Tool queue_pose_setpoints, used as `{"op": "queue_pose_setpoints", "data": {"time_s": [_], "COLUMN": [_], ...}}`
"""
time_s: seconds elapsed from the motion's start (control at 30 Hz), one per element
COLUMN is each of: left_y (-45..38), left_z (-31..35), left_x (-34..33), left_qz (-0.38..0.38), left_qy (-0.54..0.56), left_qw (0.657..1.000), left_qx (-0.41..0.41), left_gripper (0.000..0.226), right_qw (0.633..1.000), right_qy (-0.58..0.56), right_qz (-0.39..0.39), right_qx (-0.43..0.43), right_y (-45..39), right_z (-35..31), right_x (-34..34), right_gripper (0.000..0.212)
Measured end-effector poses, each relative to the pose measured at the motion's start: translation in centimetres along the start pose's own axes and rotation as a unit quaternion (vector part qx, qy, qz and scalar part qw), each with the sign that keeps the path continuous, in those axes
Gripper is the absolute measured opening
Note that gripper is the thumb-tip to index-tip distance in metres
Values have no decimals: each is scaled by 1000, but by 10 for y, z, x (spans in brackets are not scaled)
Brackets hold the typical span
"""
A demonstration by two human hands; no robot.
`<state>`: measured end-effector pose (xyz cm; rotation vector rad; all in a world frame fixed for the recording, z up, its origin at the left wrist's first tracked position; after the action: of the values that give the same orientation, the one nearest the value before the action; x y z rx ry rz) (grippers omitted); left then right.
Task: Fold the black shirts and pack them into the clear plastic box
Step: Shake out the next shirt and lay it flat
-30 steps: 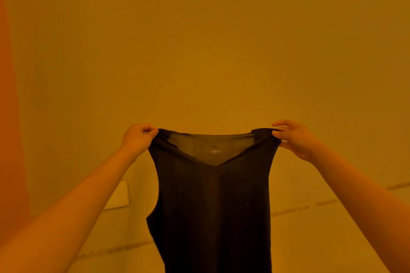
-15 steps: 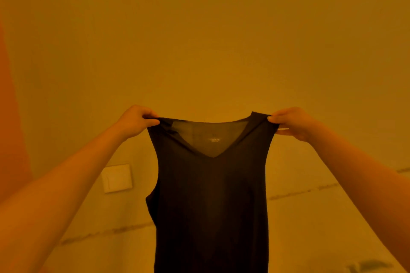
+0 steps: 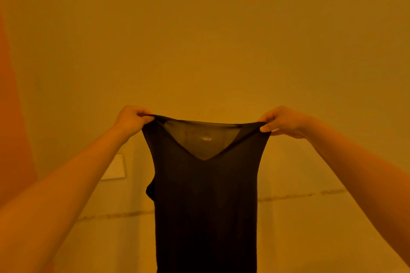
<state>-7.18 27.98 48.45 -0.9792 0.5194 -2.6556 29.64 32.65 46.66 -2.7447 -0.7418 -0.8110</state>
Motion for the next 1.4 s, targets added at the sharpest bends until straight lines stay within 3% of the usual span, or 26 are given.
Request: {"op": "queue_pose_setpoints", "data": {"time_s": [0.17,0.37,0.5,0.63,0.87,1.03,1.17,1.4], "left_y": [5,22,30,36,48,59,72,98], "left_z": [7,12,26,41,53,56,64,70], "left_x": [-17,-25,-33,-38,-28,-15,-7,4], "left_qz": [-44,-76,-78,-88,-76,-13,36,15], "left_qy": [31,17,10,27,52,14,3,23], "left_qw": [998,996,996,996,996,1000,999,999], "left_qx": [26,51,44,20,19,19,0,-21], "left_gripper": [7,19,15,28,24,9,16,20], "right_qw": [999,985,994,998,993,995,995,991], "right_qy": [-23,-155,-80,-19,83,44,9,49], "right_qz": [-37,-41,-58,-48,80,74,88,120], "right_qx": [19,71,47,40,37,53,54,15], "right_y": [-8,-11,-3,10,39,62,80,106], "right_z": [13,23,16,5,-15,-26,-34,-48], "right_x": [12,34,41,42,45,36,31,9], "right_gripper": [18,17,11,13,28,18,14,16]}}
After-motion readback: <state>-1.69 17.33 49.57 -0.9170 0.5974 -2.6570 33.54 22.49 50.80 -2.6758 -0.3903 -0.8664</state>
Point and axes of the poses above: each hand's wrist, its own y-axis away from the middle knuckle, its own x-axis out of the back of the hand, z = x × y, the point moved 6 cm from there along -y, towards the middle knuckle, and after that the axes turned 13 degrees about -z, right-handed, at the moved point
